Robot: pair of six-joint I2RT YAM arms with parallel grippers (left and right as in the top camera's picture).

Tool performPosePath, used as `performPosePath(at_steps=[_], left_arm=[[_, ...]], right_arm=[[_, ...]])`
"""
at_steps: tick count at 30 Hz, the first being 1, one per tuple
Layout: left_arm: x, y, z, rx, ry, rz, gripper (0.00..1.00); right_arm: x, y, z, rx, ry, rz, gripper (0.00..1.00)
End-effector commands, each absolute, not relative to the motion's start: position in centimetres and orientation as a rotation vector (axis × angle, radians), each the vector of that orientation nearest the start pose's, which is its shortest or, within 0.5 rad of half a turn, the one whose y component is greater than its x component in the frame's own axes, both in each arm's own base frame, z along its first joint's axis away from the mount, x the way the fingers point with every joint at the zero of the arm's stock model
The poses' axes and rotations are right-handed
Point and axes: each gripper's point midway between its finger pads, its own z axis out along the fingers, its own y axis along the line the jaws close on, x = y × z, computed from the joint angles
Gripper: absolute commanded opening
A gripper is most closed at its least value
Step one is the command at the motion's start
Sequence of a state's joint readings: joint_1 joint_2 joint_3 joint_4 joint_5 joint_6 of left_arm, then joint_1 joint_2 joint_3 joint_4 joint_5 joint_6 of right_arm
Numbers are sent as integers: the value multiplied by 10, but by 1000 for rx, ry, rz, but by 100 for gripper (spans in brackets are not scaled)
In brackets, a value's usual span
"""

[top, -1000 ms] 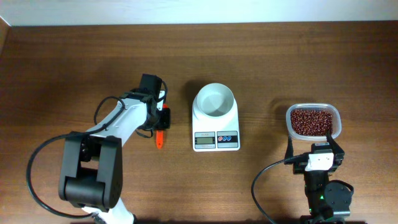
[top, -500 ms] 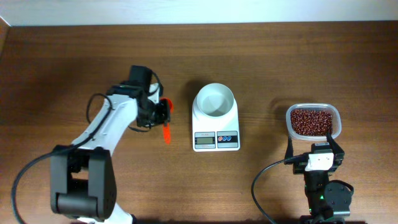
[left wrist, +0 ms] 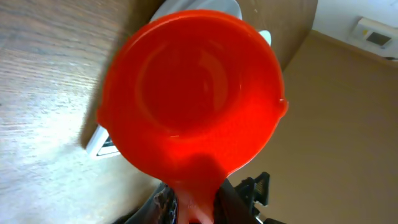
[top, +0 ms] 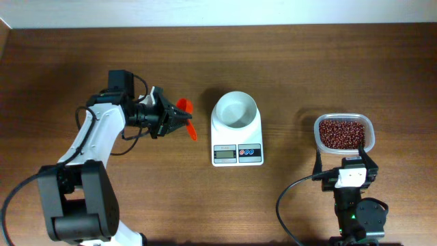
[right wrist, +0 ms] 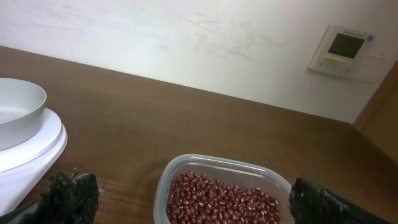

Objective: Scoop item into bowl and weigh 50g on scale
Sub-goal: 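Lift the scoop over the scale and pass it to the right gripper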

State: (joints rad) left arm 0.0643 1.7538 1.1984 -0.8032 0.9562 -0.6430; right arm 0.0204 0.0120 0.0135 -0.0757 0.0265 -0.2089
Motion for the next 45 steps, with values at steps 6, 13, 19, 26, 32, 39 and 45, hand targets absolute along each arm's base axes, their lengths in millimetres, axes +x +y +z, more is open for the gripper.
performPosePath(at_steps=[6,13,19,26,32,39,45], left_arm=[[353,-128,154,-802,2650,-1680,0],[353,-128,154,-803,2650,-1680,0],[354,-128,155,-951,2650,-1700,0],[362,-132,166,-1049,2591,-1805,0],[367,-135,178,-975,2541,-1886,0],[368,-135,176,-978,2547,-1870,0],[368,-153,169,-1107,2599,-1811,0]], right_arm=[[246,-9,160,-126,1631,-216,99],[232,68,198,-457,1409,136,99],[231,59,247,-160,1396,382,98],[267,95,317,-209,1693,664,99],[299,149,310,-401,1859,1137,99],[315,184,262,-243,2077,1451,57],[321,212,245,-86,2286,1062,59]])
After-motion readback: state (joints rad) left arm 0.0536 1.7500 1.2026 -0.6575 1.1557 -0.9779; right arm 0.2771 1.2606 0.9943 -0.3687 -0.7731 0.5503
